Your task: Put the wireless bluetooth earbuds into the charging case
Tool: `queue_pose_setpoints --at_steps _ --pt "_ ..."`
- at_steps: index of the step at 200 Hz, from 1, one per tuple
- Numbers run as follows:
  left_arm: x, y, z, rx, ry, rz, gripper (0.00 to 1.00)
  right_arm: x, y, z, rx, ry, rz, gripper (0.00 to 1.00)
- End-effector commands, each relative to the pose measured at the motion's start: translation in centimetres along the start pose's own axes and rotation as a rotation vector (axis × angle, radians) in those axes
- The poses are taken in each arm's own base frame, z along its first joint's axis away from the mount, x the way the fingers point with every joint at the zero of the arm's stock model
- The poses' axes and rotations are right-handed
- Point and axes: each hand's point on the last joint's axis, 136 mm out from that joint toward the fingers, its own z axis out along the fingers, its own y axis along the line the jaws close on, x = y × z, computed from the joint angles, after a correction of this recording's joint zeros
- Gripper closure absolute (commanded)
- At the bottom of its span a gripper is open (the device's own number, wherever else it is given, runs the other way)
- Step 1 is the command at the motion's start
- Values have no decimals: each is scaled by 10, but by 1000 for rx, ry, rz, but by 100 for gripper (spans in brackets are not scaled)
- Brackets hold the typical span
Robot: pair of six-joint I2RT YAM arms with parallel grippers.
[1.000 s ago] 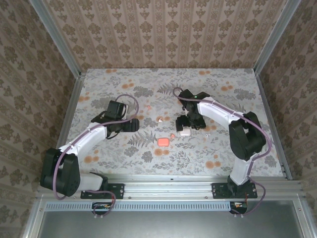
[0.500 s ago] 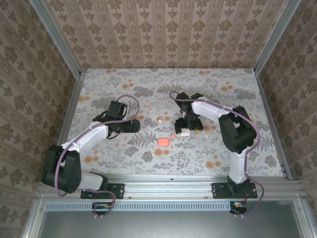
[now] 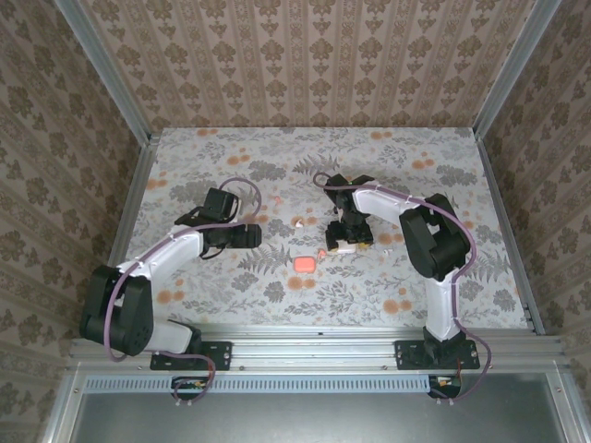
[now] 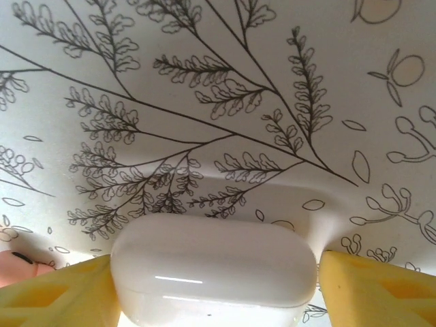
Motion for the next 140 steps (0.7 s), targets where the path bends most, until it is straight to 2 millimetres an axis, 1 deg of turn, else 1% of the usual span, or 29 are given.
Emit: queue_pose_setpoints --at_steps 1,24,40,65,83,104,109,115,116,118,122,140 --pt "1 -4 0 9 15 -8 13 -6 4 2 -7 -4 -5 30" --pt "0 -5 -1 10 15 -7 13 -6 3 1 0 -11 -5 37" --pt "-1 -7 -2 17 12 4 14 -7 2 -5 -4 -39 1 39" --pt "-4 -17 -5 55 -16 38 15 -13 2 -24 -24 -135 14 41" --pt "-11 -32 -10 124 -67 84 18 -16 6 -42 -72 -229 26 42" --pt "-19 -53 -19 225 -158 150 21 -19 21 -64 -217 -355 50 42" --pt "-21 -57 -20 246 -186 163 21 -17 26 -68 -258 -378 58 43" --pt "-25 -61 -24 270 -226 180 21 -20 34 -77 -325 -424 62 43" --pt "-23 -67 -24 283 -229 194 21 -20 36 -78 -336 -430 63 43" --pt "-23 -72 -26 300 -240 209 22 -21 38 -80 -357 -441 64 43" --pt "-23 -77 -28 320 -266 227 22 -19 42 -83 -392 -454 71 43" --pt "-25 -97 -39 413 -395 311 24 -20 59 -106 -561 -542 82 44"
